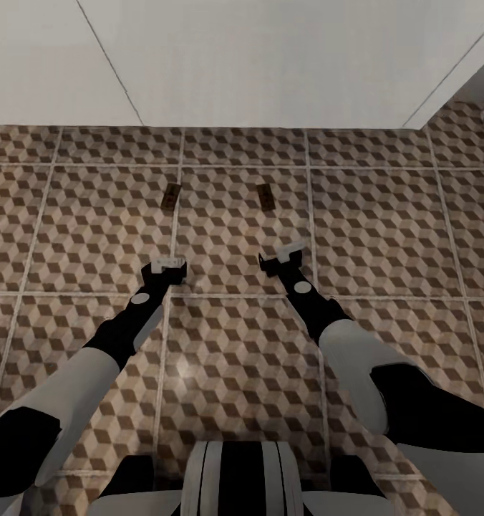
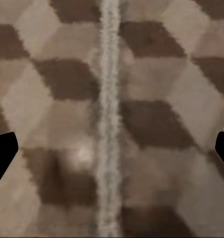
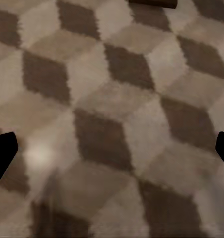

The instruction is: Take the four mousetraps from the cabinet in the bathroom and place them on the bathroom floor. Make sure all four end up on the same floor surface, and ensure that at least two of them are either under or directly next to the same bathroom sink.

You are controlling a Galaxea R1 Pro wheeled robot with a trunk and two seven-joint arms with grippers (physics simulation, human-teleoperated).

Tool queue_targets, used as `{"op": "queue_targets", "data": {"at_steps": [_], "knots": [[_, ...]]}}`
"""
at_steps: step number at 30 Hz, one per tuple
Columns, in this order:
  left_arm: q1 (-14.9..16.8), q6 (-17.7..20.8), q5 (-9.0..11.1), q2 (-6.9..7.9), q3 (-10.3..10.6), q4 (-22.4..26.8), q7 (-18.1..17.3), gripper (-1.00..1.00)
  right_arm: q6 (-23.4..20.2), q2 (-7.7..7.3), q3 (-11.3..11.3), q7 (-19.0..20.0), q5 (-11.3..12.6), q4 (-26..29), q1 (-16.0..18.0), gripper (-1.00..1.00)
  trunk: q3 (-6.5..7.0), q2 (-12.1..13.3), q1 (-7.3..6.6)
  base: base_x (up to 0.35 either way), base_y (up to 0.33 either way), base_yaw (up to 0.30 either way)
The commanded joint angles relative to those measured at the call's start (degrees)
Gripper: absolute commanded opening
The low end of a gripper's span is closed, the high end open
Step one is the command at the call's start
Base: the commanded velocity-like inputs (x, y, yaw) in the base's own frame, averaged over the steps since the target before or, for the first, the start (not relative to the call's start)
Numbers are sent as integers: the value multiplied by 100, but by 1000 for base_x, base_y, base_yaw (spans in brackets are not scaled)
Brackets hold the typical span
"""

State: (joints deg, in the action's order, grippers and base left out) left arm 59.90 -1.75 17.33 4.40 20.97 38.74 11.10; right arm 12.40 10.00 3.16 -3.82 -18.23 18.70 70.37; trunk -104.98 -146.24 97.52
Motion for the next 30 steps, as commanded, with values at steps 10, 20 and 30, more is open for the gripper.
{"op": "queue_targets", "data": {"at_steps": [10, 20, 30], "knots": [[5, -18, 60, 8, 48, -4, 52, 100, 8, 0, 18, -40, -40, -7, 3, 100, -2, -1, -4, -335, 0, 0], [4, -18, 60, -25, 48, 2, 51, 100, 8, 0, 18, -40, -45, -3, 3, 100, -2, -1, -4, -325, 0, 0], [4, -18, 60, -27, 48, 17, 55, 100, 8, 0, 18, -40, -49, 1, 3, 100, -2, -1, -4, -317, 0, 0]]}}
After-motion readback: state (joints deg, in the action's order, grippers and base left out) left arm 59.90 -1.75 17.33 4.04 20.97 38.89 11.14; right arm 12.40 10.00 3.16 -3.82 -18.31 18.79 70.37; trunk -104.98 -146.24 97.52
